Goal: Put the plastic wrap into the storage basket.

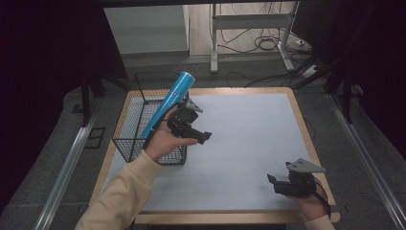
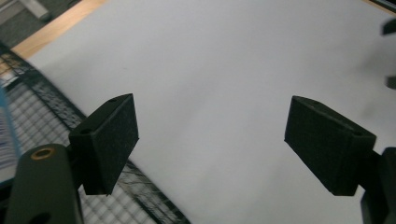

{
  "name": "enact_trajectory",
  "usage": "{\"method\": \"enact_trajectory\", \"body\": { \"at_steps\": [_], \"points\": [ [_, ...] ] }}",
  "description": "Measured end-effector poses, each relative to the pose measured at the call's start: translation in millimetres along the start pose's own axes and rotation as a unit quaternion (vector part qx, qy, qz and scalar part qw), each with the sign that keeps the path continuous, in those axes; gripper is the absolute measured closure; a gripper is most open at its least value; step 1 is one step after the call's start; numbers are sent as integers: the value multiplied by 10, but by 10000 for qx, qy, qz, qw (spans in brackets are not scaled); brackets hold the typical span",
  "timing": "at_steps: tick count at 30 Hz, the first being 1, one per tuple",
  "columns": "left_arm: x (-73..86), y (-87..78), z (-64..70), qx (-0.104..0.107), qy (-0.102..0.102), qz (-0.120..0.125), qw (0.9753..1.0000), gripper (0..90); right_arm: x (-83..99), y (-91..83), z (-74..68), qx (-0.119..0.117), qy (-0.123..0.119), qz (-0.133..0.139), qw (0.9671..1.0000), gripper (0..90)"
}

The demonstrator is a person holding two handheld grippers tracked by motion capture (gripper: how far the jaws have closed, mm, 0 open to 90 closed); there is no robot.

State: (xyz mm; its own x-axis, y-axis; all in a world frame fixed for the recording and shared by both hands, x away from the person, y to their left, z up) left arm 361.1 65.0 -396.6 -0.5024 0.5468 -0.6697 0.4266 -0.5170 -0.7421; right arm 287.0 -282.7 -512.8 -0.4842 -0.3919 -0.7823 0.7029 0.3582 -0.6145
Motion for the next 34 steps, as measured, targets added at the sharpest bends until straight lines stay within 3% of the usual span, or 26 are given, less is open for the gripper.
{"method": "enact_trajectory", "body": {
  "at_steps": [7, 11, 13, 22, 34],
  "points": [
    [266, 78, 366, 398, 305, 29, 9987, 180, 9, -17, 14, 33, 4, 23, 10000, 177],
    [366, 109, 434, 443, 354, 11, 9984, 182, 12, -21, 20, 32, 0, 30, 10000, 177],
    [490, 171, 499, 504, 423, 31, 9978, 183, 12, -19, 29, 43, 6, 30, 10000, 177],
    [758, 371, 596, 708, 484, -182, 9961, 182, 22, 2, 10, 74, -13, -29, 10000, 177],
    [813, 480, 612, 783, 454, -254, 9956, 182, 34, -28, 2, 35, -40, 49, 10000, 176]
  ]
}}
Point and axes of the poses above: each handheld gripper's, and its own axes: y roughly forward along the jaws, x roughly out of its underside, z roughly to its right, the point moved 2 cm from there along y, roughly forward along the jaws, and after that the axes turned 2 degrees about x, right-handed, at the moved point
